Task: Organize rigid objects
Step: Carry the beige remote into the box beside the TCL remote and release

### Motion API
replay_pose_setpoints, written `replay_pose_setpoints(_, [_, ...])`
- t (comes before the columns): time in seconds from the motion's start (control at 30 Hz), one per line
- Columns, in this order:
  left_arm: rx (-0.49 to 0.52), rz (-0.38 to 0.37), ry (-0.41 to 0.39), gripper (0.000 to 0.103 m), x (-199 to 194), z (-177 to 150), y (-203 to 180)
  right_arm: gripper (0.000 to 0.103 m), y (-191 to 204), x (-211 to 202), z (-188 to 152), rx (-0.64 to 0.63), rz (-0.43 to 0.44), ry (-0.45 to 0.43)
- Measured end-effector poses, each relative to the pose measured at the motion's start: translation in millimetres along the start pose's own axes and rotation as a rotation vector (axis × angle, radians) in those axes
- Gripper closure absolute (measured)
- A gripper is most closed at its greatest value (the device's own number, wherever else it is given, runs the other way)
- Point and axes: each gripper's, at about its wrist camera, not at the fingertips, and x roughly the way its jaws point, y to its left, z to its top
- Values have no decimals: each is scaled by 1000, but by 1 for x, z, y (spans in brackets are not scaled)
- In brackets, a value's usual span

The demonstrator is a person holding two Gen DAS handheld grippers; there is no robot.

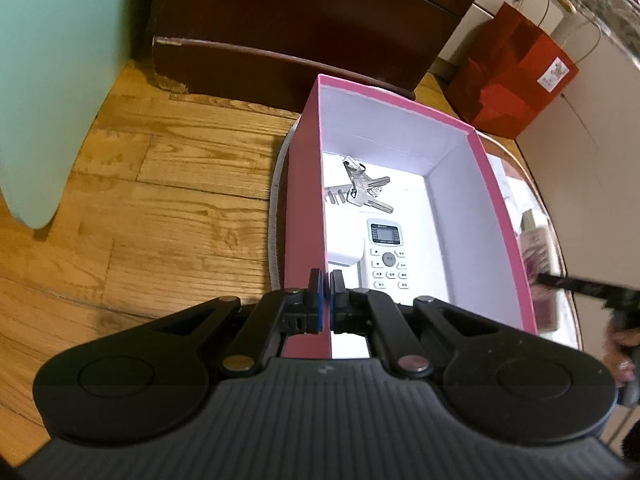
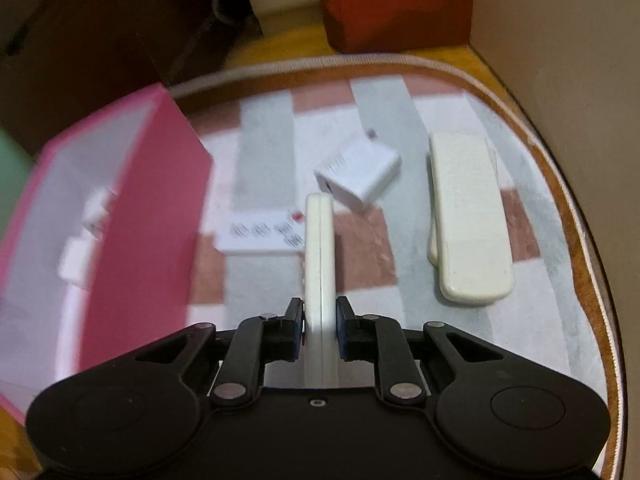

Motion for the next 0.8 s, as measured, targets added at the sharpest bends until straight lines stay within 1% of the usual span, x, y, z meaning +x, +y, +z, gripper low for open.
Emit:
replay_pose_setpoints(0.13, [11, 11, -5, 101, 0, -1, -2, 83, 15, -36, 11, -9, 27, -82])
replay_pose_setpoints(0.23, [14, 15, -6, 101, -1, -1, -2, 83, 29, -62, 21, -5, 81, -135])
replay_pose_setpoints(0.3, [6, 17, -2, 101, -1, -1, -3, 83, 45, -75, 28, -5, 154, -145])
replay_pose_setpoints(0.37, [15, 22, -2, 101, -1, -1, -4, 83, 63, -80, 33, -15, 244, -125])
replay_pose_setpoints(0.4, [16, 22, -3, 101, -1, -1, -4, 83, 75, -79, 34, -23, 287, -107])
replay_pose_setpoints(0.43, [19, 23, -4, 101, -1, -2, -4, 83, 90, -74, 36, -41, 332, -68])
replay_pose_setpoints(0.47, [22, 24, -5, 101, -1, -2, -5, 83, 103, -66, 36, -53, 354, -26])
replay_pose_setpoints(0.53, [17, 22, -5, 101, -2, -2, -4, 83, 129, -44, 36, -73, 369, 70])
replay_pose_setpoints(0.63, [20, 23, -6, 101, -2, -2, -4, 83, 165, 2, 32, -110, 400, 216])
replay_pose_setpoints(0.7, [23, 26, -7, 101, -2, -2, -4, 83, 180, 32, 28, -98, 397, 283])
replay_pose_setpoints(0.8, [32, 31, -8, 101, -2, -2, -6, 83, 193, 64, 23, -64, 382, 353])
